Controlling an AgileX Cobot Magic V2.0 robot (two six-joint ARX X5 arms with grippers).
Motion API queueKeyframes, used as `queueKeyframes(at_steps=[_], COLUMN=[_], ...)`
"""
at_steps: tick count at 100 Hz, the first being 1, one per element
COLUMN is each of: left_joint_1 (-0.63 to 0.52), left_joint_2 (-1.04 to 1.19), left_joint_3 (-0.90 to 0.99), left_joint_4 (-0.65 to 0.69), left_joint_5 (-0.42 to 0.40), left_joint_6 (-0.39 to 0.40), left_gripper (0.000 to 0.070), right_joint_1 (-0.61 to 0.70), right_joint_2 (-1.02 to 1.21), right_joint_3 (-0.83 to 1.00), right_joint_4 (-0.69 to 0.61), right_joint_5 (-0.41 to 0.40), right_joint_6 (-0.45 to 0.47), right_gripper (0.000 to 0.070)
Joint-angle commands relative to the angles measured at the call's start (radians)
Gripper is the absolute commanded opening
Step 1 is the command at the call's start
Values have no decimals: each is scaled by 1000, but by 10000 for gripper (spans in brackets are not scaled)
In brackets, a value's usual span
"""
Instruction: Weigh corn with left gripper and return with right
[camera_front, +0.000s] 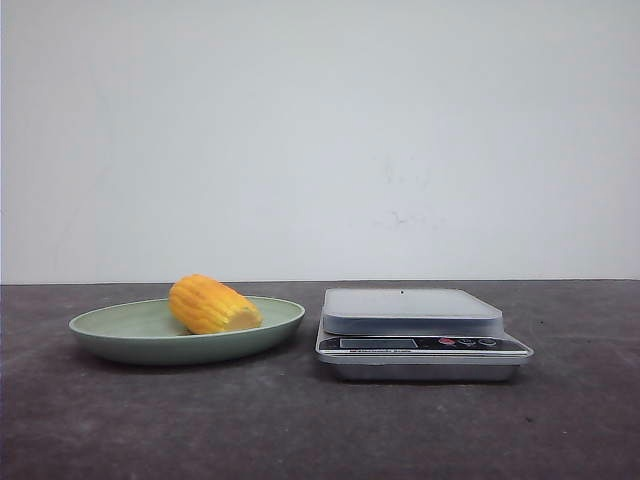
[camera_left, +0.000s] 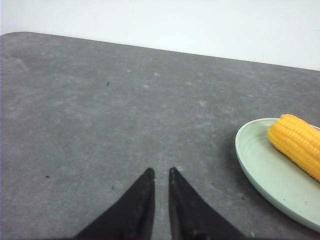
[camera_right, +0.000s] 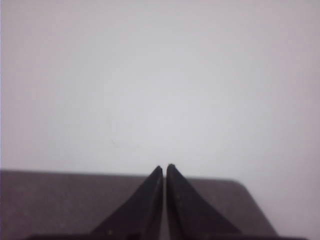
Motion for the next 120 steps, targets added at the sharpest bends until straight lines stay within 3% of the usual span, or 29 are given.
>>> queueKeyframes(at_steps=[1,17,54,79,95,106,120], left_joint_1=[2,2,2,2,2,2,2], left_joint_2=[-1,-1,-1,-1,-1,-1,-1], left_joint_3=[-16,-16,-16,-16,-16,-16,-16], left_joint_4=[-6,-6,-5,-5,-5,-4,-5], left_joint_5=[1,1,1,1,1,1,1], left_joint_6=[16,16,16,16,16,16,16], left_gripper=[0,0,0,0,0,0,0], right_joint_1=[-13,-33,-37,-36,-35,-35,-35], right_joint_2=[-23,-70,-147,-147,-147,-147,-147], right_joint_3=[-104,-321,-526,-536,-536,-536,-536], right_joint_4=[107,290,320,220,67,87,98], right_joint_5=[-3,-2,-2,-3,-27,-71,-70], right_joint_6=[1,29,83,93,94,97,98], right_gripper=[4,5,4,4,4,4,4])
